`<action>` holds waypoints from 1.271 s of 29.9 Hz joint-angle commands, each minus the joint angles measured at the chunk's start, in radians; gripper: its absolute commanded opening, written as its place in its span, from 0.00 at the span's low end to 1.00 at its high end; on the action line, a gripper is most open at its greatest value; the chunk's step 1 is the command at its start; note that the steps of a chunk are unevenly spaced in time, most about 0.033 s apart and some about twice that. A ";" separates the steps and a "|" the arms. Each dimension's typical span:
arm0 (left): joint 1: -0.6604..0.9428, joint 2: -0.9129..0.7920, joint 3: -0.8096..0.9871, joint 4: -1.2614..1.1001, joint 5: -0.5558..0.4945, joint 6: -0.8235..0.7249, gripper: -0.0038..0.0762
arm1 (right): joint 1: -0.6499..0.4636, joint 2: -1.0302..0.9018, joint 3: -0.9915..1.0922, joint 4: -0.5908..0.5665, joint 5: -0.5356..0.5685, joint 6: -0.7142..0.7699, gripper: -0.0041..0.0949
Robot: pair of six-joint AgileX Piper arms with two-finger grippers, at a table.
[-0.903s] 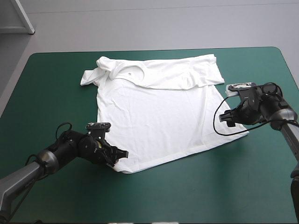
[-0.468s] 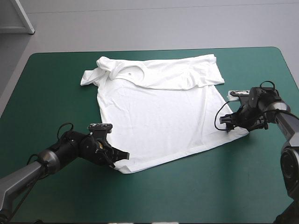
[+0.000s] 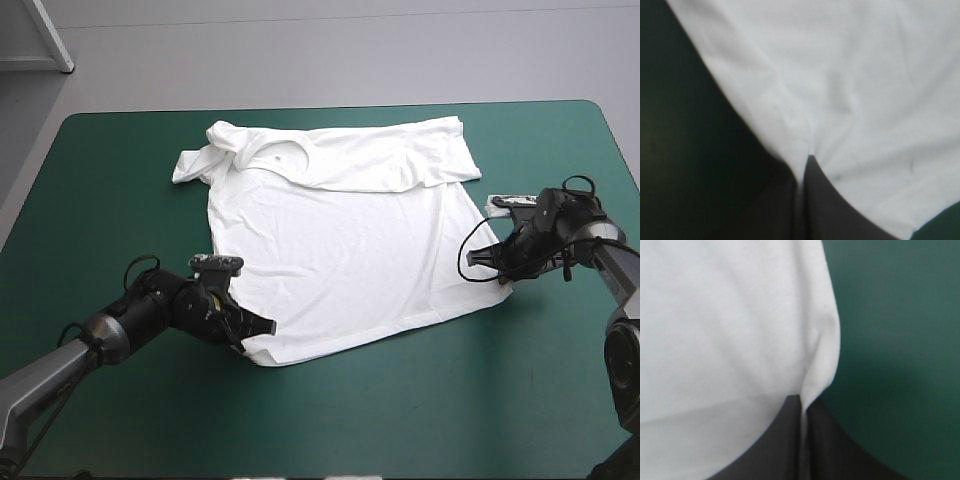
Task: Fold the cloth
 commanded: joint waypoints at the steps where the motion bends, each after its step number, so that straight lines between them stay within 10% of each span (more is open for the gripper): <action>1: -0.005 -0.048 -0.175 0.168 0.080 -0.064 0.04 | 0.000 -0.154 -0.045 0.008 0.011 -0.011 0.02; 8: -0.005 -0.048 -0.640 0.397 0.309 -0.055 0.04 | 0.000 -0.368 -0.222 -0.003 0.056 -0.011 0.02; 23: -0.005 0.086 -1.569 0.571 0.395 0.246 0.04 | 0.000 -0.442 -0.855 0.052 0.068 0.000 0.02; 38: -0.005 0.077 -1.888 0.671 0.378 0.387 0.04 | 0.000 -0.452 -1.296 -0.007 0.081 -0.004 0.02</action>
